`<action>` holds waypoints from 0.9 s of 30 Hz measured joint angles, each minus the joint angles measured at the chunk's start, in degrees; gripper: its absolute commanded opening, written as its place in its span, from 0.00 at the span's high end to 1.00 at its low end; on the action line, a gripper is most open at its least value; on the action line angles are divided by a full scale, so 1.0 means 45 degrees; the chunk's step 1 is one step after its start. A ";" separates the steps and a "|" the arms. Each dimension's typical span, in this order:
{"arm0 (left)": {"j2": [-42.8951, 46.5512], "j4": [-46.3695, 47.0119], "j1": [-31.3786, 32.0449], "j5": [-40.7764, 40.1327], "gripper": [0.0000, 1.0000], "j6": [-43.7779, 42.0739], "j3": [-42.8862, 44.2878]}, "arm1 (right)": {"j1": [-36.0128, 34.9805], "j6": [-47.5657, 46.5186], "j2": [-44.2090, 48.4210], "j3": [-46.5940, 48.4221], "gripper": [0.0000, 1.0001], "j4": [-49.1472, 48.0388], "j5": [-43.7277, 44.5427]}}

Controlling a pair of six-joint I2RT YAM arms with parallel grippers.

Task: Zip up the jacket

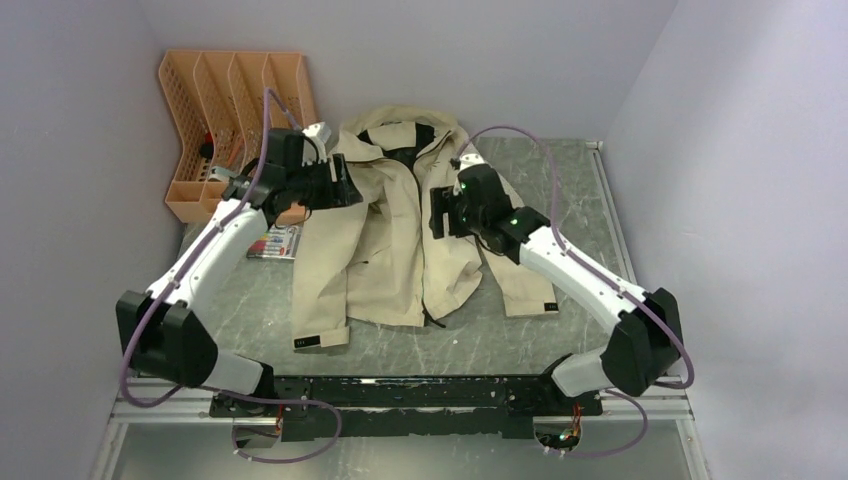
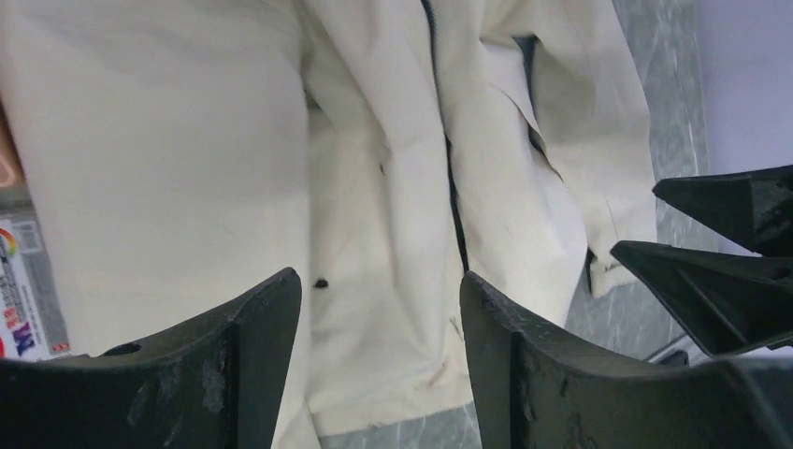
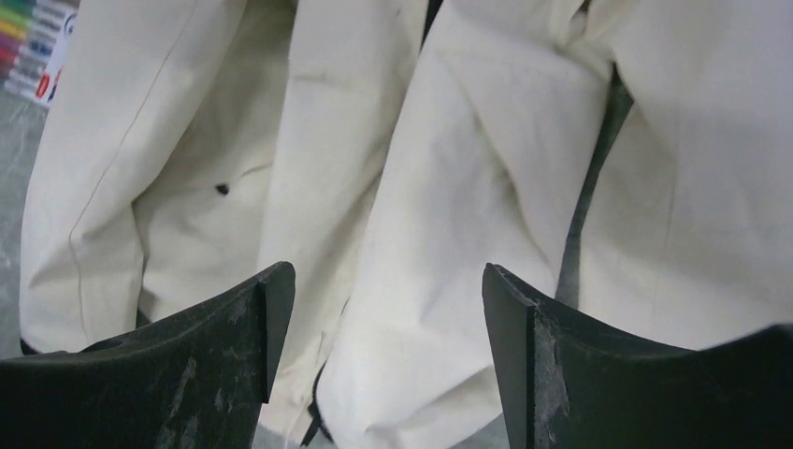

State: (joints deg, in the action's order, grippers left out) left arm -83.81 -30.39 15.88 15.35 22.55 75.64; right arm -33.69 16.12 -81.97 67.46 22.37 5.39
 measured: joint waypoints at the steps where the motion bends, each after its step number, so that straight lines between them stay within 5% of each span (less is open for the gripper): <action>1: 0.0287 -0.0015 0.0223 -0.0058 0.32 -0.0010 -0.0204 | -0.0311 0.0034 0.0214 -0.0165 0.23 0.0102 0.0165; 12: 0.2837 -0.0097 0.2370 -0.0656 0.34 0.0486 -0.2798 | -0.2132 0.0801 0.2331 -0.1894 0.23 0.1525 0.1268; 27: 0.4085 0.1666 0.3283 0.0806 0.34 0.1715 -0.5867 | -0.3196 0.2710 0.2438 -0.3779 0.23 0.2307 0.1224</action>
State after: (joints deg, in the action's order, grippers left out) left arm -65.43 -22.90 30.65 18.98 30.26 49.23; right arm -48.07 28.32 -71.00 50.46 32.75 10.90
